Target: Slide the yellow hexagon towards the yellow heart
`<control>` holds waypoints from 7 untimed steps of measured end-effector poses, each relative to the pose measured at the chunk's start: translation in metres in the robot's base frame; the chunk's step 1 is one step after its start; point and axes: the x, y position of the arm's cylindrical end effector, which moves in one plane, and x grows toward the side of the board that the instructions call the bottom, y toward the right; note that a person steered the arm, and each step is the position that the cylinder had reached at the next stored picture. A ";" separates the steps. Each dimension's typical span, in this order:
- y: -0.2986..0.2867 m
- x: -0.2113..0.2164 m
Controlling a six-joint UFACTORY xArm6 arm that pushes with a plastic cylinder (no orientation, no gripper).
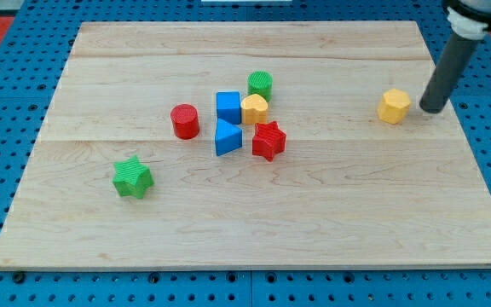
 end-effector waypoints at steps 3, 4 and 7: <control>-0.041 -0.084; -0.044 -0.091; -0.125 -0.035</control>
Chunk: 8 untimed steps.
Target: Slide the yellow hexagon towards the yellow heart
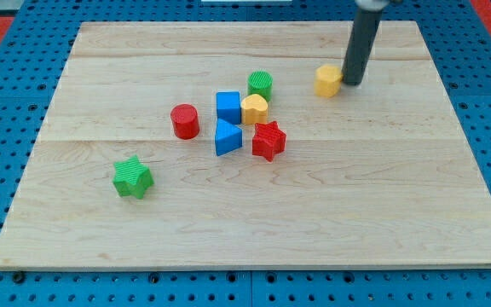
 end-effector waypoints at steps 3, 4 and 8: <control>0.014 -0.051; 0.014 -0.014; -0.023 -0.009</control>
